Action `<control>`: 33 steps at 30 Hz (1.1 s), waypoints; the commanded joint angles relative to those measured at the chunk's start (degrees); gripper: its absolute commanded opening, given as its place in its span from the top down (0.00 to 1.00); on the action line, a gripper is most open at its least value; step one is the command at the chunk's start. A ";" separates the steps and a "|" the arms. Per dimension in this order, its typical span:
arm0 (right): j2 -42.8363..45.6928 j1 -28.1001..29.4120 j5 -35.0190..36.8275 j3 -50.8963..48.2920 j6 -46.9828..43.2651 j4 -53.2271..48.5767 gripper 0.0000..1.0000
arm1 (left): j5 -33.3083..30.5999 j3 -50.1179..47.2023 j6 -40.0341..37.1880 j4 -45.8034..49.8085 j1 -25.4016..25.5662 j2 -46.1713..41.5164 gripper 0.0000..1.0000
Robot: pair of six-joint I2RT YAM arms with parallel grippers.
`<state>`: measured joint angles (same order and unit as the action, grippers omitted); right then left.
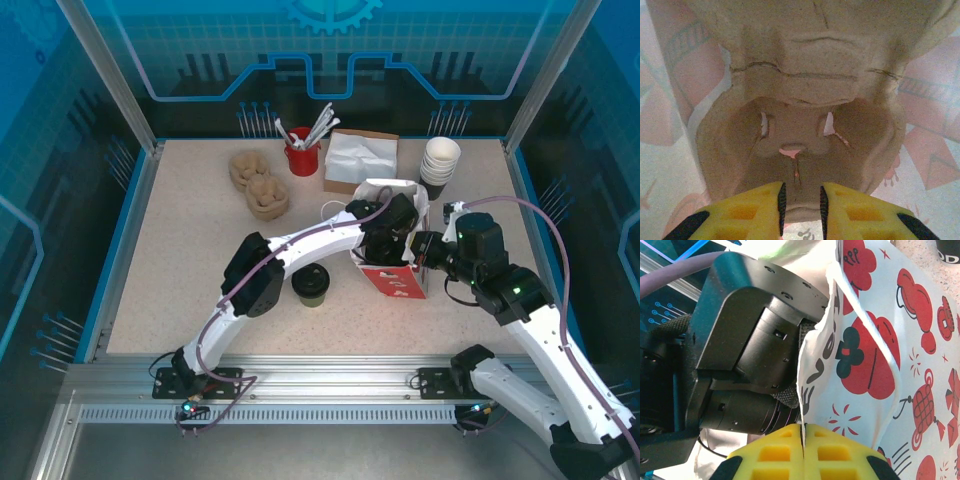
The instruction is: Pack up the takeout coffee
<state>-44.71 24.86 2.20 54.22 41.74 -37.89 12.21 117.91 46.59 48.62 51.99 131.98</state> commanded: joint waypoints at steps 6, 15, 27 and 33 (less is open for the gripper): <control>0.15 1.06 -5.21 -0.53 -2.96 4.80 1.00 | 4.14 -1.56 0.69 -1.51 -0.13 3.31 0.73; -1.39 1.05 -7.97 0.39 -4.64 5.84 1.00 | 5.36 -0.44 -0.26 -1.20 -0.12 6.04 0.73; -2.66 1.00 -9.35 3.15 -6.57 6.15 1.00 | 7.56 -0.65 -0.73 -2.65 -0.81 2.83 0.73; -3.03 1.07 -11.15 3.11 -7.10 7.29 1.00 | 8.96 -2.72 0.15 -5.15 -1.19 3.78 0.73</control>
<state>-47.97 24.86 -4.45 54.98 36.32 -35.05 19.22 116.99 46.48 45.34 50.76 136.44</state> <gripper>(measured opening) 0.071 0.273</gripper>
